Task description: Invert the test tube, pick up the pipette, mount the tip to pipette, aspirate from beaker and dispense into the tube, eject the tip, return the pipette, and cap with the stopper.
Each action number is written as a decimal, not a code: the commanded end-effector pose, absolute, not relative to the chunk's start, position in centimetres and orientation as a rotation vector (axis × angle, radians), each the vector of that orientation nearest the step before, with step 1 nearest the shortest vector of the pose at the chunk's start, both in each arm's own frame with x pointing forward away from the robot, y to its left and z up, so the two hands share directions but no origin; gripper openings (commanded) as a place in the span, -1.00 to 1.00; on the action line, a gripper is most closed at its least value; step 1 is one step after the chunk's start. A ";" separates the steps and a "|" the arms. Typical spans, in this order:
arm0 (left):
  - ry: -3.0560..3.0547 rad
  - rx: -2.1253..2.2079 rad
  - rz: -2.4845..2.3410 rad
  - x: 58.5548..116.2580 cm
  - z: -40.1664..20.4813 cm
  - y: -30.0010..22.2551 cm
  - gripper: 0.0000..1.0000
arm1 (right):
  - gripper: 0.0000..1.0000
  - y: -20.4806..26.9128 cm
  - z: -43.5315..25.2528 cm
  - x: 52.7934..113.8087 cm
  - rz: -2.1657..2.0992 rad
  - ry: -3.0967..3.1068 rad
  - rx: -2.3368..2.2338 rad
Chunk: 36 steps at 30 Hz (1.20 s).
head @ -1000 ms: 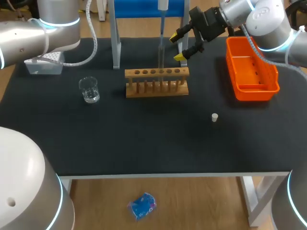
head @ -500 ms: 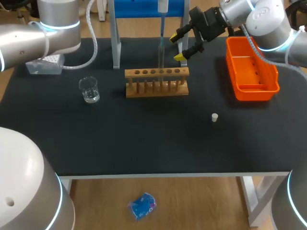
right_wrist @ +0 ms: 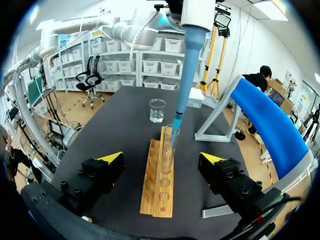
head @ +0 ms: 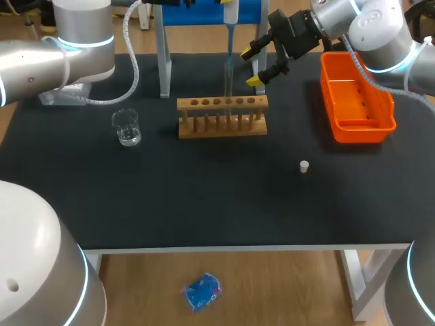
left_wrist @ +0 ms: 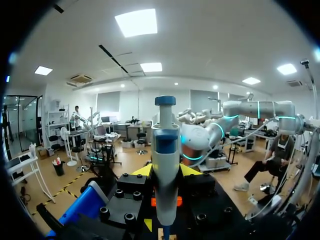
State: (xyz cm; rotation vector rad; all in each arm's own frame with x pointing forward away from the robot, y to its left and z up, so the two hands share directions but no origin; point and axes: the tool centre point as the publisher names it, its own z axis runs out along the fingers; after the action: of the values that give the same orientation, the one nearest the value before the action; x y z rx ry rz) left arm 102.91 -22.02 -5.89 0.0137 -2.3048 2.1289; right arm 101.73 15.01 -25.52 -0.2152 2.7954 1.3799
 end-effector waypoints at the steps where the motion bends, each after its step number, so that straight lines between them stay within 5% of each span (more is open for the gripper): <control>1: -2.301 0.028 2.144 102.3 -6.4 -21.9 -1.00 | 1.00 15.0 -25.4 101.8 1.377 2.801 -0.218; 36: -2.279 0.044 2.153 102.4 -7.5 -22.1 -1.00 | 1.00 15.0 -25.4 101.8 1.377 2.801 -0.218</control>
State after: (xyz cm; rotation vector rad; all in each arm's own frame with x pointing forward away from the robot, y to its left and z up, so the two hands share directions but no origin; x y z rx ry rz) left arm 102.38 -21.97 -7.33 0.0459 -2.2828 2.1481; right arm 101.73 15.01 -25.52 -0.2153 2.7955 1.3799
